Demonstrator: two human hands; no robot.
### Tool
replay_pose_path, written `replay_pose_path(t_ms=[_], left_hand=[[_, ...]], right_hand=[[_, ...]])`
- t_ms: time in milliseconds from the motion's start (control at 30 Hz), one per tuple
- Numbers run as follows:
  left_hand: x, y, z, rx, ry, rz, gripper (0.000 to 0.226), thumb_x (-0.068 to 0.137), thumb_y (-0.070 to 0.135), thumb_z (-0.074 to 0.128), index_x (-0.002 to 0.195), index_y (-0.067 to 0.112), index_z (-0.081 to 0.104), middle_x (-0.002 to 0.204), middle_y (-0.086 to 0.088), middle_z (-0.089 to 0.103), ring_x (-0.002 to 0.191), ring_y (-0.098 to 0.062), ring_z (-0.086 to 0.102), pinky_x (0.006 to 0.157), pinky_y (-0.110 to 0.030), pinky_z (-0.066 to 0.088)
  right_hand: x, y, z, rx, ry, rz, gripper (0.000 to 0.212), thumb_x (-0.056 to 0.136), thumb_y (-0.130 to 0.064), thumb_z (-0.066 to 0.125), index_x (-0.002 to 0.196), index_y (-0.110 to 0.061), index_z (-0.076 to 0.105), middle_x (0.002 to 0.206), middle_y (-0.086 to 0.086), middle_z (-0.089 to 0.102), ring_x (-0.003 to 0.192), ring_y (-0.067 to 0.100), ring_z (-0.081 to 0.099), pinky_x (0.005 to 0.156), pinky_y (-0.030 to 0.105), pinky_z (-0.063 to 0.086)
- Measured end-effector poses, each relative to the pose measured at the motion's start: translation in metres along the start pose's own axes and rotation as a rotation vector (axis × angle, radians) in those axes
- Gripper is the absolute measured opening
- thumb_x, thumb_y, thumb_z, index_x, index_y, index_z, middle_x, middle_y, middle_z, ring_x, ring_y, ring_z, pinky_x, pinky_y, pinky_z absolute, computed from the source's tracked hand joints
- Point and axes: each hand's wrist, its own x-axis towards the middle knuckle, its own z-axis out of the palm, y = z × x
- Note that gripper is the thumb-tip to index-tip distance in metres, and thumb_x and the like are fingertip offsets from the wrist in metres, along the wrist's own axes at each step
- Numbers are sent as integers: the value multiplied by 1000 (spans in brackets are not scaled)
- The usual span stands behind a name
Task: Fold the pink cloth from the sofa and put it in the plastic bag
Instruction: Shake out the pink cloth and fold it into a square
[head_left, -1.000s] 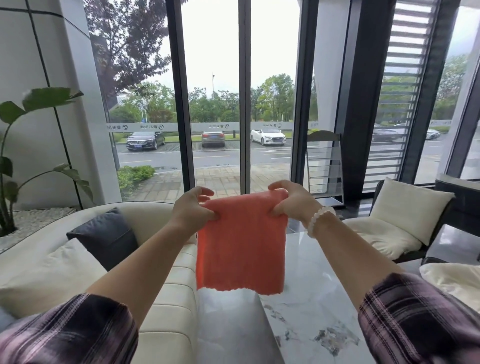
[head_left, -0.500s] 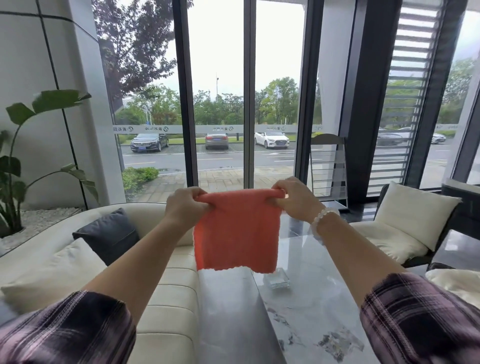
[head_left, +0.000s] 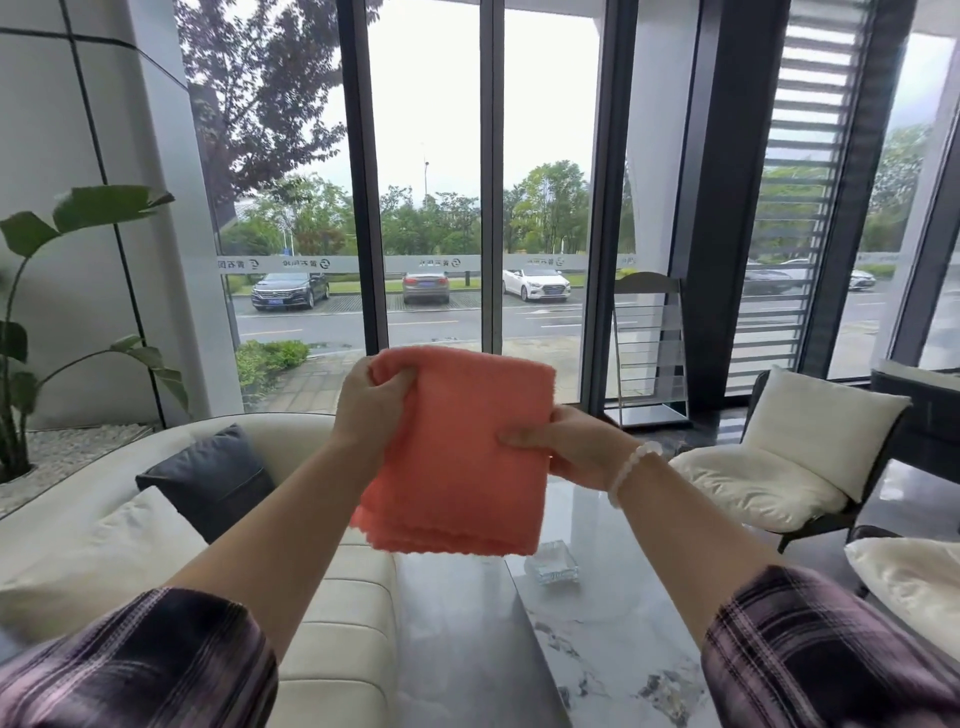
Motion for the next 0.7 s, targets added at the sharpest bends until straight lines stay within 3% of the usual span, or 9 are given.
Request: replay_pose_path(t_ms=[167, 233, 367, 500, 600, 700], left_hand=[[13, -15, -5, 13, 12, -32, 31, 78, 27, 70, 104, 9, 65, 106, -17, 69, 99, -33, 65, 92, -49, 51], [18, -25, -4, -42, -49, -107, 25, 76, 28, 74, 96, 15, 66, 102, -16, 70, 90, -30, 67, 84, -43, 55], [35, -53, 5, -101, -216, -206, 37, 68, 26, 80, 102, 20, 66, 94, -6, 75, 82, -20, 71, 62, -29, 56], [63, -90, 17, -32, -397, -315, 41, 63, 23, 82, 101, 20, 69, 93, -3, 78, 84, -21, 74, 71, -34, 57], [94, -121, 37, 27, -340, -277, 23, 69, 10, 77, 90, 19, 71, 79, 2, 78, 75, -17, 72, 61, -26, 56], [134, -154, 67, 96, -308, -252, 16, 70, 11, 76, 80, 22, 70, 70, 7, 75, 71, -15, 70, 59, -25, 53]], right_hand=[[15, 15, -1, 105, 111, -58, 34, 78, -11, 74, 110, -12, 62, 109, 6, 71, 100, 23, 68, 83, 36, 56], [23, 15, -5, 70, 127, -87, 32, 81, -10, 72, 111, -13, 62, 109, 6, 71, 98, 22, 69, 79, 33, 57], [42, 15, -19, 21, 148, -137, 38, 82, -9, 69, 119, -12, 60, 112, 7, 69, 102, 24, 67, 85, 35, 56], [72, 24, -45, 2, 217, -129, 39, 83, -11, 69, 121, -11, 59, 112, 8, 69, 102, 26, 66, 87, 37, 55], [107, 37, -71, -97, 292, -117, 37, 83, -15, 70, 118, -13, 61, 114, 8, 69, 104, 27, 66, 92, 42, 53], [156, 54, -104, -277, 373, -88, 32, 79, -23, 73, 109, -20, 62, 103, 1, 70, 96, 22, 67, 82, 36, 55]])
